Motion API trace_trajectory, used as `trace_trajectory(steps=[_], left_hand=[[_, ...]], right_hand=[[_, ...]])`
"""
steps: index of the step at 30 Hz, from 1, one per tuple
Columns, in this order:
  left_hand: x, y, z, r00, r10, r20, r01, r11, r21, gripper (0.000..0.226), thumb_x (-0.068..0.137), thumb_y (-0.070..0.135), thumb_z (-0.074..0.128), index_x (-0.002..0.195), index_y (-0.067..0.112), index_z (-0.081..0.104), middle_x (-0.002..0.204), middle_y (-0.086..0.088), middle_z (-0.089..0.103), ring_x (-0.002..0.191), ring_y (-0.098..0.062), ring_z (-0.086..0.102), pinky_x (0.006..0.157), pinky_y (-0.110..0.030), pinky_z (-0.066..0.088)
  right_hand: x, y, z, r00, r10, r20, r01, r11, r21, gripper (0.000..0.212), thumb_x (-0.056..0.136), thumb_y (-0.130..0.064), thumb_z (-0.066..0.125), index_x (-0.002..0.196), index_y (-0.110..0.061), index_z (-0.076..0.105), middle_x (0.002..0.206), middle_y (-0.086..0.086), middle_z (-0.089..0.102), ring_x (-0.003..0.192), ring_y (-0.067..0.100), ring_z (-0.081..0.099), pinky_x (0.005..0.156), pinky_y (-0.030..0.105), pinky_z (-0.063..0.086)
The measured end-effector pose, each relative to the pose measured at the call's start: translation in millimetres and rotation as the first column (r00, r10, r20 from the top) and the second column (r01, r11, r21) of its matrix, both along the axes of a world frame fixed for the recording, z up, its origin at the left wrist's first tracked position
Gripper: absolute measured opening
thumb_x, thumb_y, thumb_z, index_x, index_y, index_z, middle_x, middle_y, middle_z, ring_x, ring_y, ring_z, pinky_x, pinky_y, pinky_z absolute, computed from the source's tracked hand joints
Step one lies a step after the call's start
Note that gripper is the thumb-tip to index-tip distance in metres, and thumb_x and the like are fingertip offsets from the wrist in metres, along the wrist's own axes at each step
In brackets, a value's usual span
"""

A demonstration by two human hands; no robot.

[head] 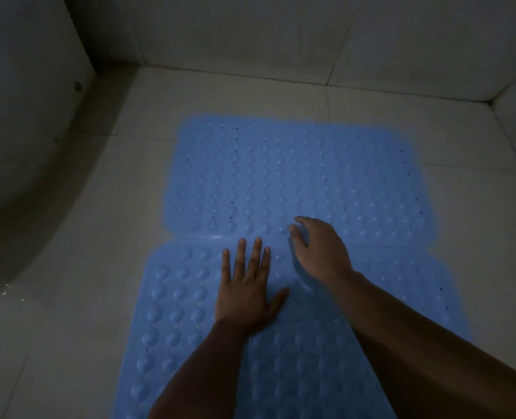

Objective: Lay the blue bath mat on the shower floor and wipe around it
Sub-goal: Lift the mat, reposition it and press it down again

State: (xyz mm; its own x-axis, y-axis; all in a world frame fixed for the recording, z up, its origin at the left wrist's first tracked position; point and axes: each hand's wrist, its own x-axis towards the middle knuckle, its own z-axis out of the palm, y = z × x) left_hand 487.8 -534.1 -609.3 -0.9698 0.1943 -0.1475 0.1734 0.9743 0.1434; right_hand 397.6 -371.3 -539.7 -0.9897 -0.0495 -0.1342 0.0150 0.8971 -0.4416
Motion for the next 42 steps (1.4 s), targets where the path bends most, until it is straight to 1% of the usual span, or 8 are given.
trace_trajectory(steps=[5, 12, 16, 22, 29, 35, 38, 42], left_hand=[[-3, 0, -2, 1.000, -0.008, -0.026, 0.009, 1.000, 0.014, 0.085, 0.097, 0.070, 0.023, 0.160, 0.012, 0.023, 0.171, -0.004, 0.006, 0.157, -0.030, -0.006, 0.123, -0.063, 0.005], [-20, 8, 23, 0.993, 0.074, 0.088, -0.084, 0.990, 0.112, 0.067, 0.098, 0.053, 0.023, 0.152, 0.018, 0.041, 0.166, -0.001, 0.028, 0.156, -0.024, 0.017, 0.125, -0.055, 0.010], [-43, 0, 45, 0.977, 0.215, -0.010, -0.209, 0.961, 0.183, 0.051, 0.088, 0.041, 0.028, 0.099, 0.018, 0.072, 0.108, -0.007, 0.073, 0.110, -0.034, 0.065, 0.098, -0.043, 0.046], [-31, -12, 31, 0.989, 0.114, -0.095, -0.107, 0.992, 0.070, 0.052, 0.089, 0.040, 0.041, 0.130, 0.018, 0.065, 0.138, -0.007, 0.062, 0.141, -0.034, 0.044, 0.108, -0.048, 0.041], [-35, -16, 6, 0.972, 0.122, -0.201, -0.090, 0.983, 0.160, 0.048, 0.098, 0.037, 0.042, 0.136, 0.015, 0.061, 0.145, -0.012, 0.055, 0.148, -0.037, 0.033, 0.115, -0.053, 0.034], [-43, -14, 13, 0.942, 0.251, -0.223, -0.189, 0.945, 0.267, 0.046, 0.101, 0.034, 0.042, 0.139, 0.015, 0.057, 0.150, -0.011, 0.050, 0.153, -0.036, 0.021, 0.120, -0.055, 0.029], [-51, -4, 24, 0.953, 0.256, -0.163, -0.206, 0.940, 0.272, 0.047, 0.098, 0.032, 0.041, 0.137, 0.014, 0.059, 0.149, -0.014, 0.051, 0.151, -0.041, 0.023, 0.117, -0.057, 0.033], [-54, 41, 33, 0.989, 0.082, -0.120, -0.049, 0.965, 0.257, 0.056, 0.089, 0.035, 0.039, 0.134, 0.011, 0.062, 0.144, -0.018, 0.055, 0.145, -0.049, 0.033, 0.110, -0.061, 0.041]], right_hand=[[21, 15, -20, 0.982, -0.059, -0.177, 0.044, 0.995, -0.089, 0.050, 0.097, -0.050, 0.044, 0.130, -0.017, 0.062, 0.130, 0.003, 0.065, 0.131, 0.026, 0.053, 0.108, 0.044, 0.044], [32, 15, -4, 0.990, 0.055, 0.128, -0.063, 0.996, 0.059, 0.054, 0.104, -0.044, 0.037, 0.150, -0.016, 0.040, 0.157, 0.006, 0.041, 0.150, 0.024, 0.027, 0.121, 0.047, 0.022], [43, 8, -7, 0.978, 0.137, 0.158, -0.162, 0.974, 0.159, 0.068, 0.096, -0.050, 0.020, 0.152, -0.015, 0.037, 0.160, 0.009, 0.035, 0.152, 0.026, 0.023, 0.121, 0.048, 0.022], [76, -1, -52, 0.981, 0.147, 0.131, -0.175, 0.955, 0.241, 0.090, 0.094, -0.069, 0.016, 0.159, -0.008, 0.005, 0.168, 0.011, -0.004, 0.155, 0.026, -0.010, 0.124, 0.056, 0.002], [81, 0, -66, 0.989, 0.145, -0.015, -0.136, 0.955, 0.262, 0.088, 0.097, -0.069, 0.021, 0.159, -0.007, 0.009, 0.169, 0.009, 0.001, 0.155, 0.021, -0.011, 0.124, 0.055, 0.004], [70, 5, -52, 0.946, 0.187, 0.266, -0.234, 0.959, 0.158, 0.102, 0.088, -0.079, 0.026, 0.159, -0.014, -0.009, 0.166, 0.004, -0.020, 0.152, 0.019, -0.024, 0.123, 0.052, -0.011], [33, 18, -18, 0.872, 0.190, 0.451, -0.200, 0.979, -0.026, 0.084, 0.098, -0.063, 0.039, 0.159, -0.012, 0.015, 0.168, 0.006, 0.002, 0.155, 0.020, 0.002, 0.126, 0.042, 0.002], [-6, 72, 21, 0.951, 0.013, 0.309, 0.016, 0.996, -0.091, 0.048, 0.100, -0.034, 0.054, 0.142, -0.012, 0.054, 0.150, 0.011, 0.051, 0.139, 0.026, 0.047, 0.116, 0.033, 0.033]])
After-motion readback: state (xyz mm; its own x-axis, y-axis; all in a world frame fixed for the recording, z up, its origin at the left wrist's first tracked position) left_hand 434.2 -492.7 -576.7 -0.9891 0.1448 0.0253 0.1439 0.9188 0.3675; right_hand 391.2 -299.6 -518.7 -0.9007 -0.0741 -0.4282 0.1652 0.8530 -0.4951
